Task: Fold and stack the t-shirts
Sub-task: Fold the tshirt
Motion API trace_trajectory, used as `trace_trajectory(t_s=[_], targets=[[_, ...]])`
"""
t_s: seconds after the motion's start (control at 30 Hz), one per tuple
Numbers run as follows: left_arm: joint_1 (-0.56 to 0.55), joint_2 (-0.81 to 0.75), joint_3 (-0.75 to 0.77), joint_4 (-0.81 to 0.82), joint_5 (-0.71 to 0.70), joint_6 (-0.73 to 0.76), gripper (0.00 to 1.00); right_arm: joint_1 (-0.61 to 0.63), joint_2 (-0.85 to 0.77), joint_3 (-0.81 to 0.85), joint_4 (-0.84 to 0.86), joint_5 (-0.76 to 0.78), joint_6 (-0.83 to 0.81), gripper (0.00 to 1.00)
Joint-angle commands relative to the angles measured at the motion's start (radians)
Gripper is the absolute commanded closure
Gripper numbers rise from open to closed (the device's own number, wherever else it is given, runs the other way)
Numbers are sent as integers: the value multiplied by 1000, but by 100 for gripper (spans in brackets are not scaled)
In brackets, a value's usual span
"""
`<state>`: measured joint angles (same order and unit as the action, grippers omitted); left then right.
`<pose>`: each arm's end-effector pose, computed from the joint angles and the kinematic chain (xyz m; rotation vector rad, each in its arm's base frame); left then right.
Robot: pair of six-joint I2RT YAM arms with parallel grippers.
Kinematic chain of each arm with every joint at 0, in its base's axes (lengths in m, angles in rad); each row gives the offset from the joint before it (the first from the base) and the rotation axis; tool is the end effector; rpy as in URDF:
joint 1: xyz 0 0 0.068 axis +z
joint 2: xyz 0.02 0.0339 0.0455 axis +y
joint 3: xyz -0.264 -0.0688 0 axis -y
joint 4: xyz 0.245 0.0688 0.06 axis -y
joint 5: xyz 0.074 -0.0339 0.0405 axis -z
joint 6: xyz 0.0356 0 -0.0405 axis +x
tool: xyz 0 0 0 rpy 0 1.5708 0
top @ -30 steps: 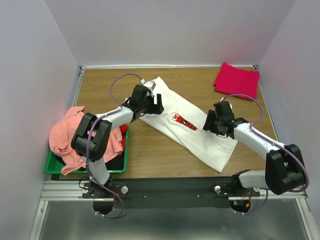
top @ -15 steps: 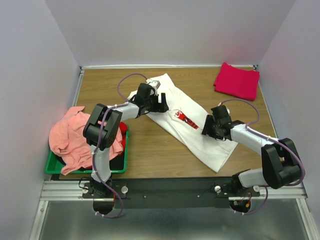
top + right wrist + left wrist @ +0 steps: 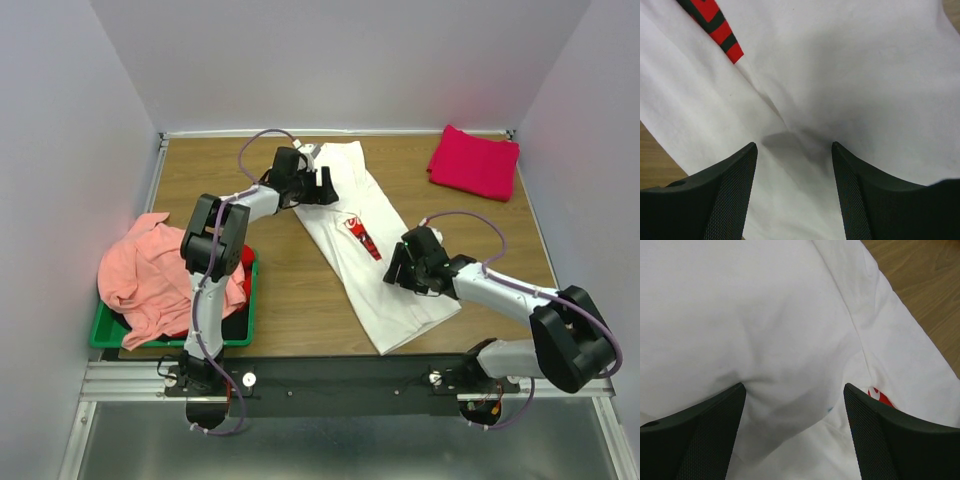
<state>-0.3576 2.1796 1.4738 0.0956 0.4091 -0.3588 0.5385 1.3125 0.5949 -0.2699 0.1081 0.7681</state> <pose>0.4482 -0.1826 0.1557 0.2405 2.2381 -0.8436 0.2053 0.1182 0.1615 0.3386 2.5694 0.3615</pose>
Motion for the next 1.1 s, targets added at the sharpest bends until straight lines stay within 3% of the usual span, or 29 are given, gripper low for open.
trace_trajectory(t_s=[0.0, 0.27, 0.47, 0.6, 0.77, 1.07], targets=[[8, 34, 61, -72, 11, 32, 13, 84, -1, -1, -38, 17, 94, 32], [5, -79, 126, -132, -75, 34, 13, 199, -22, 123, -192, 174, 85, 32], [-12, -188, 1, -136, -119, 46, 13, 288, -67, 123, -272, 228, 132, 32], [-12, -228, -156, -44, -86, 21, 13, 301, -81, 76, -275, 228, 165, 32], [-12, -158, -142, -14, -40, 15, 13, 302, -76, 36, -273, 234, 188, 32], [-1, 19, 25, -51, 23, 8, 13, 313, -78, -18, -243, 190, 235, 32]])
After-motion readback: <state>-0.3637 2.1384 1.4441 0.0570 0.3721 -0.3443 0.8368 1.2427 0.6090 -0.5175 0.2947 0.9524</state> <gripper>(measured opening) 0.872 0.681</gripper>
